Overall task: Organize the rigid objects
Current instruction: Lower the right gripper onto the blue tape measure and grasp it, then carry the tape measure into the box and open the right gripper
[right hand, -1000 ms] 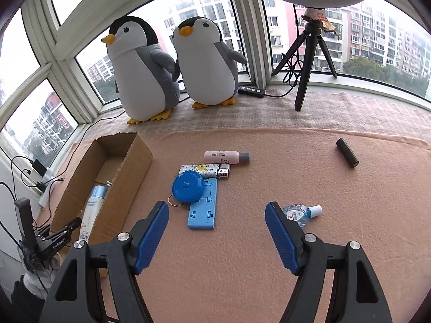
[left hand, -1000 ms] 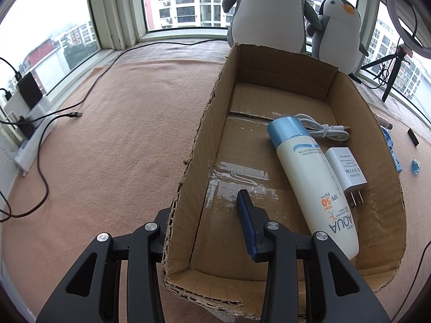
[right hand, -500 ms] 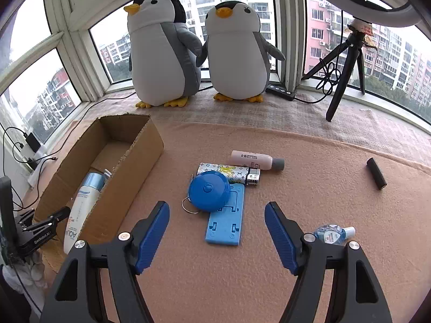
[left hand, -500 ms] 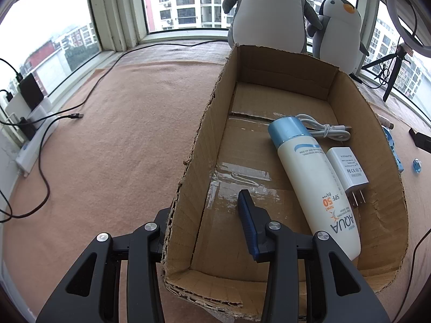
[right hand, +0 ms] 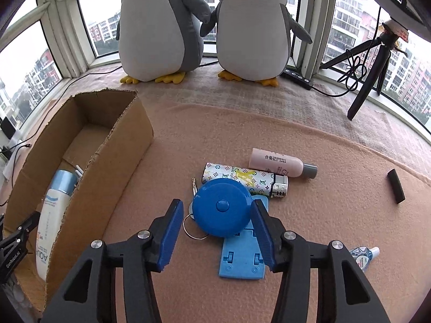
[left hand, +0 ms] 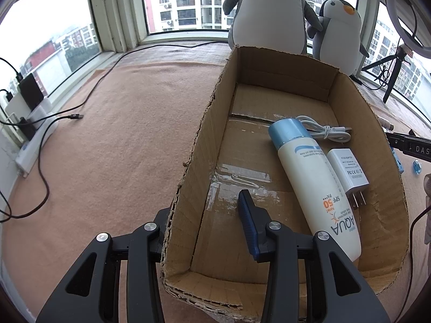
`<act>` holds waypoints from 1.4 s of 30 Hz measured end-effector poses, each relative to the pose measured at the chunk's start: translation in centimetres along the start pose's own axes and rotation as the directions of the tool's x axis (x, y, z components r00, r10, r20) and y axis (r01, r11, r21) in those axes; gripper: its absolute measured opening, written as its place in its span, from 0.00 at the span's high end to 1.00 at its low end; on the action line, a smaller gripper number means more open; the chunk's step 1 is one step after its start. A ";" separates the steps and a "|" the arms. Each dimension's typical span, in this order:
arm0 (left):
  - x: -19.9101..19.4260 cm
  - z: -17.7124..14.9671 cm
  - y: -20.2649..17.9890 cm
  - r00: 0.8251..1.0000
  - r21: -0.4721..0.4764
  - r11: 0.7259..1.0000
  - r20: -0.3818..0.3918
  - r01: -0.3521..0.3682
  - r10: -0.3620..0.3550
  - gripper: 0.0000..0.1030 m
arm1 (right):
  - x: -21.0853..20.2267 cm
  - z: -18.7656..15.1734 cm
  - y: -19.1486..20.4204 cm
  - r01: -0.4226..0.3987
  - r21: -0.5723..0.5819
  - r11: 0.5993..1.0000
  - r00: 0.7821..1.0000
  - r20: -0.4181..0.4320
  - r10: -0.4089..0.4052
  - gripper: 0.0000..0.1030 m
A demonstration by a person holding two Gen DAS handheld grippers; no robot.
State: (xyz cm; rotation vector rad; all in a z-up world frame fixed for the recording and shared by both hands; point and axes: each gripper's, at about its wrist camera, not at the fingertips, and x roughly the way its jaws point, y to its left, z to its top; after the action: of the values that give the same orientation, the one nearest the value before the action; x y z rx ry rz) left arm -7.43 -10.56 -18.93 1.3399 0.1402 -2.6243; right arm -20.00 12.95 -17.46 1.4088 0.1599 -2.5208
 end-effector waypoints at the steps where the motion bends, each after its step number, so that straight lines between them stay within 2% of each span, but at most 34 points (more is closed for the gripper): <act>1: 0.1 0.2 -0.2 1.000 0.000 1.000 0.000 0.000 0.000 0.62 | 0.1 0.0 0.1 0.002 -0.002 1.000 1.000 0.000 -0.002 0.54; 13: 0.2 0.4 -0.2 1.000 -0.007 1.000 -0.001 0.006 -0.006 0.62 | 0.5 0.1 0.9 0.048 -0.057 0.997 0.999 -0.011 -0.049 0.54; 21: 0.2 0.5 -0.2 1.000 -0.010 1.000 -0.001 0.007 -0.007 0.62 | 1.0 -0.4 0.8 0.028 -0.045 0.999 0.999 -0.029 -0.029 0.55; 30: 0.2 0.5 -0.2 1.000 -0.011 1.000 -0.001 0.007 -0.007 0.62 | -0.2 -0.5 -0.4 -0.042 0.014 0.999 0.999 0.005 0.042 0.55; 42: 0.2 0.5 -0.2 1.000 -0.011 1.000 0.000 0.007 -0.007 0.62 | -5.3 -0.1 0.3 -0.134 0.025 0.991 0.987 0.087 0.132 0.55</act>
State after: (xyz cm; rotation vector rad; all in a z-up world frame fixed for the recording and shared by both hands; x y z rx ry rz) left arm -7.97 -10.45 -18.84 1.3388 0.1595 -2.6256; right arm -17.14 13.51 -13.03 1.2753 0.0105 -2.4777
